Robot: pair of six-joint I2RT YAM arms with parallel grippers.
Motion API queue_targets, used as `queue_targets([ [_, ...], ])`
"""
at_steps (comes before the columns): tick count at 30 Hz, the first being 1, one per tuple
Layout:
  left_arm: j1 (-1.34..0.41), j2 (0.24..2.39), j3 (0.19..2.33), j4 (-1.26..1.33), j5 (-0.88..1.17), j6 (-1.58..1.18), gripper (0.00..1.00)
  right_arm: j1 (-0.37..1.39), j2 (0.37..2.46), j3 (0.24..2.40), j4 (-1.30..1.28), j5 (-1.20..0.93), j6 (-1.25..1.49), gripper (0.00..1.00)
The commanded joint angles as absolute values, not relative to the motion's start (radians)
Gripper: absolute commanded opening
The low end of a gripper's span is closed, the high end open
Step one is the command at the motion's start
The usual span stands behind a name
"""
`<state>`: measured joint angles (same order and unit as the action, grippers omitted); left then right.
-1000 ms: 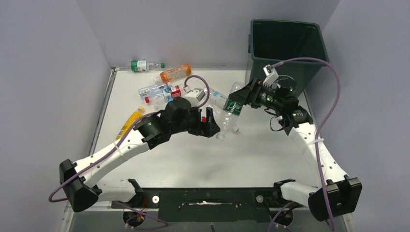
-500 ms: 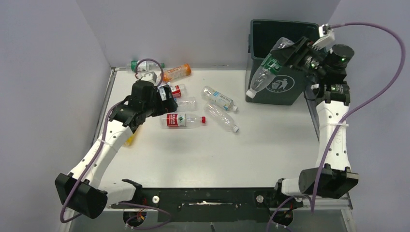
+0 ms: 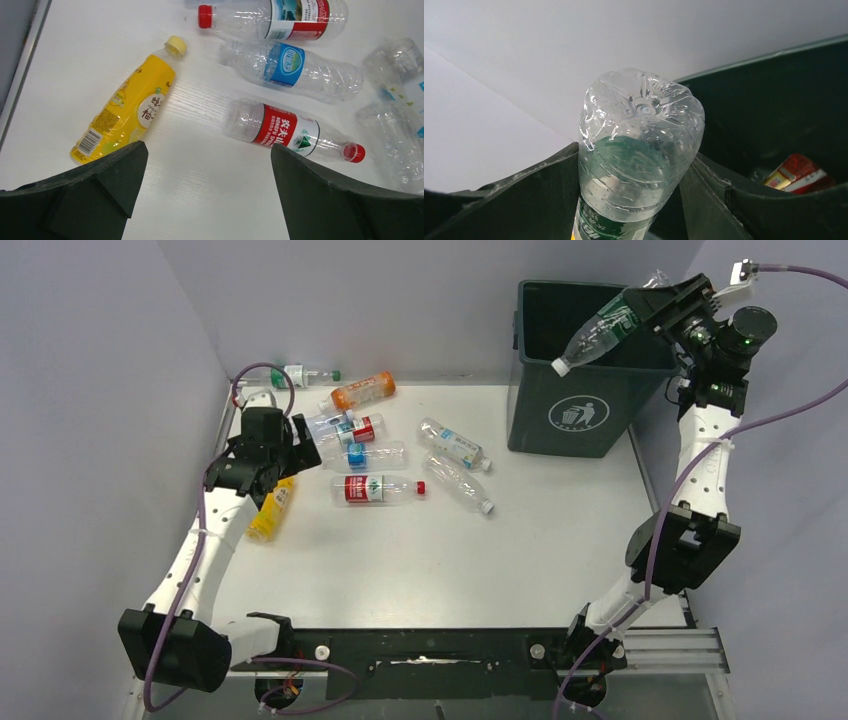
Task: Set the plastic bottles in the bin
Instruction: Place the plastic bottle in the trash bin, then pick up the plastic bottle at the center of the board.
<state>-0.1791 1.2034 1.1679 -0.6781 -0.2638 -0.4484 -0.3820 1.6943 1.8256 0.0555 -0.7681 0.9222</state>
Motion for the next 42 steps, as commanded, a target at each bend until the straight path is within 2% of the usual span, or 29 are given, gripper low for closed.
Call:
queue_targets([
  [1,-0.163,1.215,1.168,-0.648,-0.346,-0.406,0.97,-0.411,1.750,1.910,0.353,-0.766,1.094,0.63],
  [7,-0.161,1.245,1.141,-0.653,-0.375,-0.405,0.97,-0.435,1.846,1.950,0.546,-0.713,1.193,0.63],
  [16,-0.132,1.309,1.125,-0.674,-0.392,-0.380,0.97,-0.376,1.968,2.068,0.361,-0.630,0.966,0.67],
  [24,-0.091,1.378,1.122,-0.693,-0.415,-0.354,0.97,-0.280,2.032,2.234,0.045,-0.592,0.689,0.87],
  [30,-0.023,1.398,1.096,-0.667,-0.404,-0.316,0.98,-0.285,1.997,2.219,-0.057,-0.621,0.616,0.99],
  [42,-0.006,1.474,1.129,-0.669,-0.408,-0.278,0.98,-0.348,1.686,2.068,-0.246,-0.756,0.523,0.98],
])
